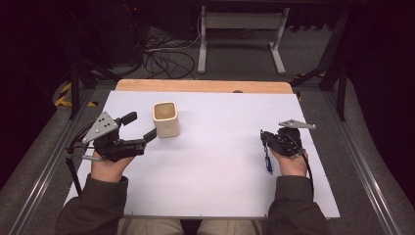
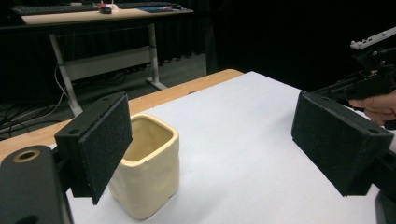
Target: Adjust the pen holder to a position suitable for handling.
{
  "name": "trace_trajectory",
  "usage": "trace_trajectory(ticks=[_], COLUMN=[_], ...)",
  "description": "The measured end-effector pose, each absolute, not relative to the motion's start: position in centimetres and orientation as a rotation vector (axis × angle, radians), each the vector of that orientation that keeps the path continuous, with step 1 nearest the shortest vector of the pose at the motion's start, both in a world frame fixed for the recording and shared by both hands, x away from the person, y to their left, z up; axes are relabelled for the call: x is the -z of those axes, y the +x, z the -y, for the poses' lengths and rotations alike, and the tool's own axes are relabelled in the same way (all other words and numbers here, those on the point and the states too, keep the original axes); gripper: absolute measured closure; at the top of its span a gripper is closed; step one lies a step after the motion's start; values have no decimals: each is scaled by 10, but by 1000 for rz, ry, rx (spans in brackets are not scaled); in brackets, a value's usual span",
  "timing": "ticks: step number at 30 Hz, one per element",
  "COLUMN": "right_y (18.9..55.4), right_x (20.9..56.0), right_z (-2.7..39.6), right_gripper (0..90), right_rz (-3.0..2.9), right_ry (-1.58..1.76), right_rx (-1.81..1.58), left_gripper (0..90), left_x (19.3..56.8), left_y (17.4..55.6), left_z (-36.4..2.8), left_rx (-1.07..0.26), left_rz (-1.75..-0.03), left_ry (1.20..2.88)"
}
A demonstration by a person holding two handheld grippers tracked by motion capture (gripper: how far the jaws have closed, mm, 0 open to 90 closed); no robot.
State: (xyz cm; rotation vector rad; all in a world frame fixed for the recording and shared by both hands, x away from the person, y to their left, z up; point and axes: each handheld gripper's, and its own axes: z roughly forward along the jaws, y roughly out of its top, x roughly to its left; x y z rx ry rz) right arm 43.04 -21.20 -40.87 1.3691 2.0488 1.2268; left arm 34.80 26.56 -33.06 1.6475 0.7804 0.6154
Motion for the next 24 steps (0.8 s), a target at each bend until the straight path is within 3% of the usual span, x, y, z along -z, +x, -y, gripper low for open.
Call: trace_trajectory(ticks=[24], right_y=[419], right_x=[394], right_z=[201], right_gripper=[800], right_rz=[-1984], right_ry=[1193], right_rx=[-1376], left_gripper=[137], left_x=[354], left_y=[353], left_z=[-220], left_rx=[-523], left_rz=[-716], left_ry=[1738])
